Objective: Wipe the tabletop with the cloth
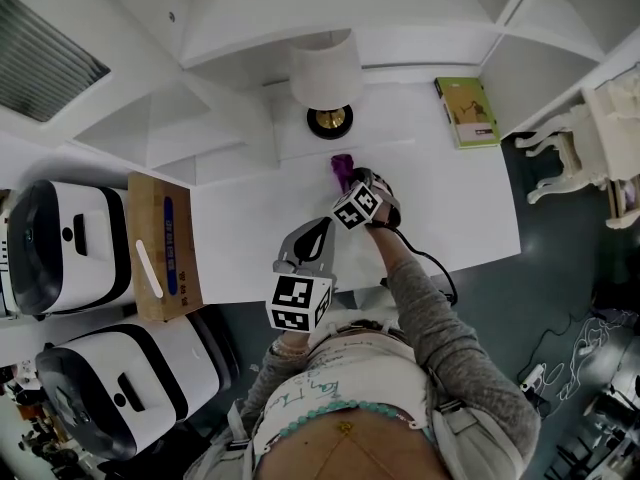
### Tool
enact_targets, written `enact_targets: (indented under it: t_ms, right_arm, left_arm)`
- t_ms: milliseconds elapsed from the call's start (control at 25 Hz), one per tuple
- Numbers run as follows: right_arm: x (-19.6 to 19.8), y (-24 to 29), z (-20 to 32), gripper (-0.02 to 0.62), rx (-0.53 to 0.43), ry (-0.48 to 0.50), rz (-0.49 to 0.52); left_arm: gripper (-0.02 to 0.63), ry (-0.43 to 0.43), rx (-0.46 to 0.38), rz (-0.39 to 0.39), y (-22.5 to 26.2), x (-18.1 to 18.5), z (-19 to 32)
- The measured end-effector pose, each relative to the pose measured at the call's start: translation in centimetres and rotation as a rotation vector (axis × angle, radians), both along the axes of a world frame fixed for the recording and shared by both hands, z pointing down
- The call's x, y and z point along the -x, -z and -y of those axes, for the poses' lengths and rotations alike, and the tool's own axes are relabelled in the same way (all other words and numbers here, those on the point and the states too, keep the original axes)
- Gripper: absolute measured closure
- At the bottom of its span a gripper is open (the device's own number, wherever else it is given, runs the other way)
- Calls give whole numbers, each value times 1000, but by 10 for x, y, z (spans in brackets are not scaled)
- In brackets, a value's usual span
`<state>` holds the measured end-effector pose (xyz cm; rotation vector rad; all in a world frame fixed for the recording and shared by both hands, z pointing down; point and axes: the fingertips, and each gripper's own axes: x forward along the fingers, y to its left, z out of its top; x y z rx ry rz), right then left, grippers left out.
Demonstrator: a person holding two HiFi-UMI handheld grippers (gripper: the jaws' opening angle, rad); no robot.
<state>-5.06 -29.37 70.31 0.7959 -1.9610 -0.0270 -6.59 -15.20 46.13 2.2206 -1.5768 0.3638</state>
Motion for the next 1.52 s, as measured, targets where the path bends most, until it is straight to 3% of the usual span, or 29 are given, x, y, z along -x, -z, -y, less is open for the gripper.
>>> enact_targets:
  t_ms: [1520]
  right_arm:
    - [-81, -2, 25, 525, 14, -15, 17]
  left_arm:
    - [604, 15, 2, 13, -1, -75, 22]
